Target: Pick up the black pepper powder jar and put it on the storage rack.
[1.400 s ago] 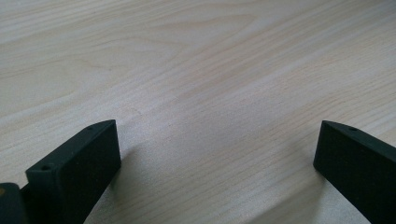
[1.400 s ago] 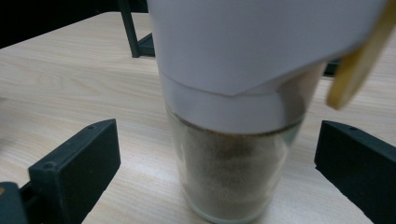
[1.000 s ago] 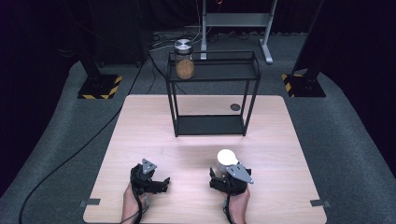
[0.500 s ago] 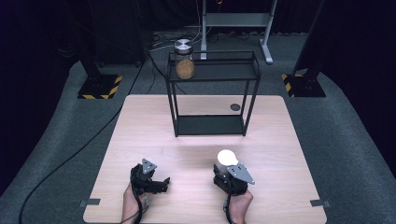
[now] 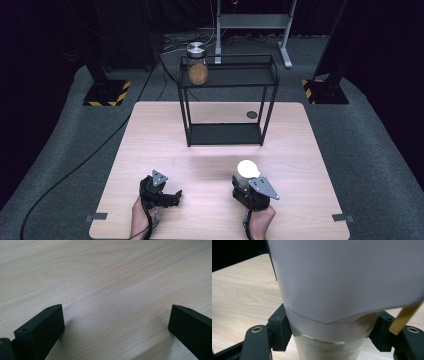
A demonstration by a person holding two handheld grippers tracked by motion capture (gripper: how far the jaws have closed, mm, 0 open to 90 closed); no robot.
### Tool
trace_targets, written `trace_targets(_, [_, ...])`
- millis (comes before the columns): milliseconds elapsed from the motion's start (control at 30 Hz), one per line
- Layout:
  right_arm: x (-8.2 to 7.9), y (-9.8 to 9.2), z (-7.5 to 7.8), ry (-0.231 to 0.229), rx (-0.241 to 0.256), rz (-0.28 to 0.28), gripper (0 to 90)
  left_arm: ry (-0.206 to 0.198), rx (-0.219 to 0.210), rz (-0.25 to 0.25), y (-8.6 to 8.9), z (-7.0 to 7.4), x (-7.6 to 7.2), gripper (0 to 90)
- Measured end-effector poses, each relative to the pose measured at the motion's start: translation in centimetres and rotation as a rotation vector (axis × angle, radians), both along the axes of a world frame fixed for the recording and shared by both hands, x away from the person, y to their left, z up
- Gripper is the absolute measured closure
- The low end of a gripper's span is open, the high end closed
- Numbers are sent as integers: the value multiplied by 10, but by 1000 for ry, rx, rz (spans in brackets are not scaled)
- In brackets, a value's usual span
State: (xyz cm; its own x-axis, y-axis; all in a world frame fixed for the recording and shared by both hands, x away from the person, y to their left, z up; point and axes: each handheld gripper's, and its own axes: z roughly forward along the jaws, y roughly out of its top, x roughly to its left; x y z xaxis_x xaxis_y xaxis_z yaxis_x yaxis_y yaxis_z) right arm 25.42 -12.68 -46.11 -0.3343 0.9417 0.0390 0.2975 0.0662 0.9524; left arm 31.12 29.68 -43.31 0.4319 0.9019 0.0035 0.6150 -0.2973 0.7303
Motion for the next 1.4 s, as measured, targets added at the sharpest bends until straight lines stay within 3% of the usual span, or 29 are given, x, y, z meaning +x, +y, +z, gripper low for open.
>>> trace_targets(267, [-7, -9, 11, -11, 6, -7, 296, -3, 2, -6, 0, 0, 0, 2])
trace_targets(433, [-9, -13, 15, -9, 12, -9, 295, -31, 32, -15, -6, -1, -3, 2])
trace_targets(533, [-8, -16, 17, -3, 14, -13, 295, -25, 29, -18, -5, 0, -2, 2])
trace_targets(633, [-9, -18, 18, 1, 14, -16, 295, -42, 39, 3, -10, -2, -5, 0])
trace_targets(767, [-9, -19, 20, 8, 9, -17, 295, 0, -4, 28, -6, 0, 1, 0])
trace_targets(1400, [-13, -24, 29, -9, 7, -20, 295, 0, -2, 71, -16, 0, 0, 0])
